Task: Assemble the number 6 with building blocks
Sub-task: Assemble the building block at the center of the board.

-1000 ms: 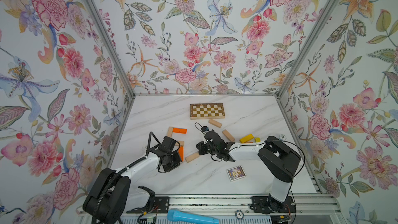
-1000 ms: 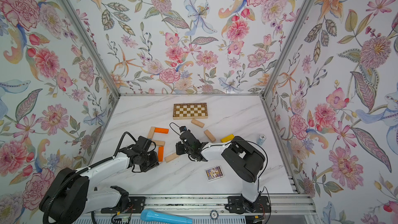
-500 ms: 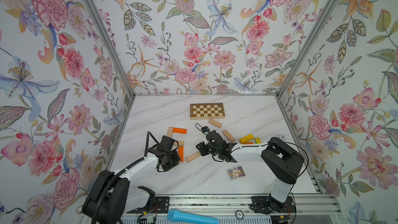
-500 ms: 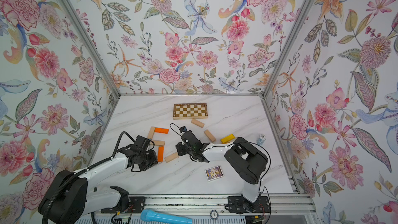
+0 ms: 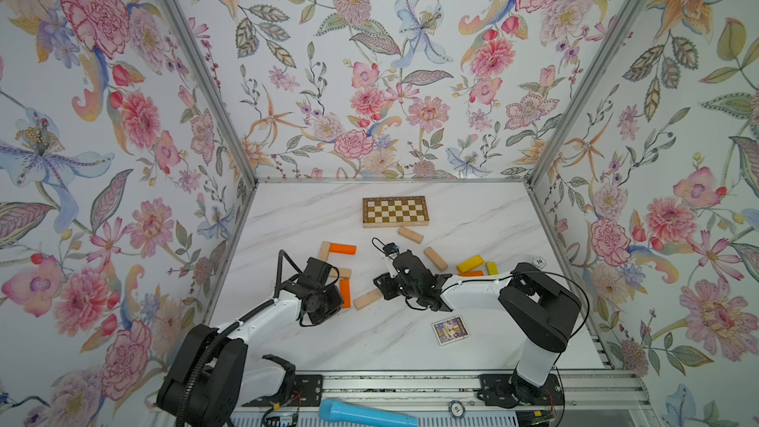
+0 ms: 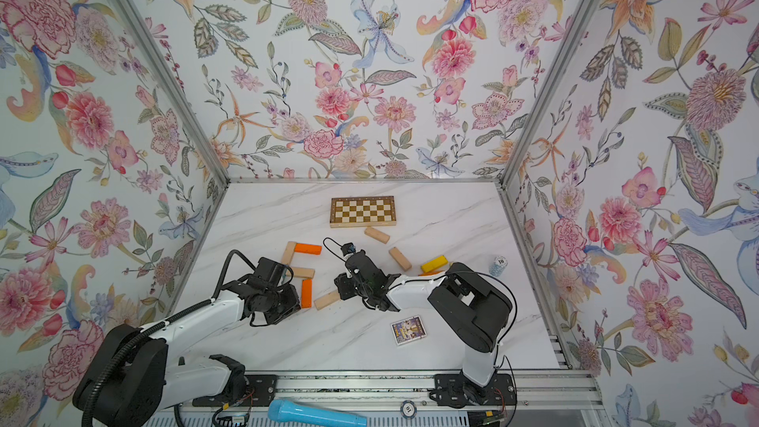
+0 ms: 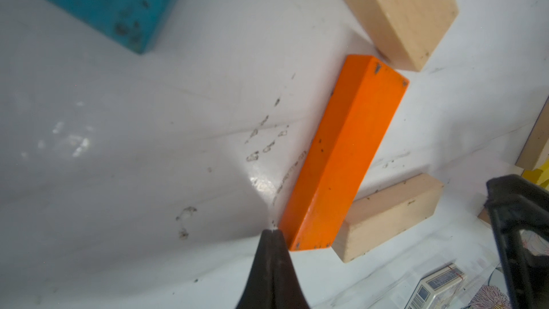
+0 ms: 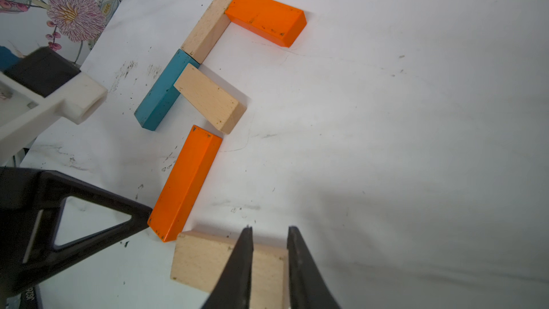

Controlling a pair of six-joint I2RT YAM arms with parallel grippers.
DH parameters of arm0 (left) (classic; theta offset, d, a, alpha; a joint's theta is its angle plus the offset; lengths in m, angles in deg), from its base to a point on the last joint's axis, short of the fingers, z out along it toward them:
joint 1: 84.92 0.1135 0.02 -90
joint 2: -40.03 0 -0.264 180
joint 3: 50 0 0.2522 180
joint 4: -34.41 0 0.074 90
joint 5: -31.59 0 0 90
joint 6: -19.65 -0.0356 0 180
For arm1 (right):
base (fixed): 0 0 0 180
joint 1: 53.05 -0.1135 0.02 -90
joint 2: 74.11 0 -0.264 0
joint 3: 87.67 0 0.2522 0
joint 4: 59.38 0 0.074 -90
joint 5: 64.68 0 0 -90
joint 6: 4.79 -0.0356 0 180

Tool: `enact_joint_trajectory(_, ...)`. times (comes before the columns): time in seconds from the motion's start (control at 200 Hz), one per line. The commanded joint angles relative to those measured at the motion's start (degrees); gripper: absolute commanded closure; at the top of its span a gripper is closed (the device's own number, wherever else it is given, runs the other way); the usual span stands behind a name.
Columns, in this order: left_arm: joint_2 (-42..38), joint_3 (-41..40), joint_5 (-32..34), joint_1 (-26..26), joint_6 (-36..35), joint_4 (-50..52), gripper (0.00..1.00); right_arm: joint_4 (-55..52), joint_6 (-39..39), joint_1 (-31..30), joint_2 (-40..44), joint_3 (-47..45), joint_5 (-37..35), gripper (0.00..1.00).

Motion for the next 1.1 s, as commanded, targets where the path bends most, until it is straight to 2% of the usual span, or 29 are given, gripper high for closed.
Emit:
enact_joint_trajectory(0.0, -0.51, 0.11, -0.32, 0.57, 0.26, 0.14, 1.0, 0.86, 1.85, -0.56, 2.18, -1.05, -0.98, 0.76)
enact_joint_trajectory(0.38, -1.04, -0.49, -3.29, -2.8, -3.62, 2.23, 1.0, 3.1, 1.51, 0.32, 2.85, -2.18, -0.77, 0.76)
enact_joint_trajectory(0.821, -2.84, -2.27, -5.31, -3.86, -5.13, 3.19, 1.0, 3.81, 1.29, 0.58, 2.89, -2.68, -1.05, 0.76)
enact_joint_trajectory(1.091, -1.56, -2.29, -5.86, -4.15, -8.89, 0.53, 1.0, 5.29, 2.05, 0.62, 3.75, -4.17, -1.02, 0.77)
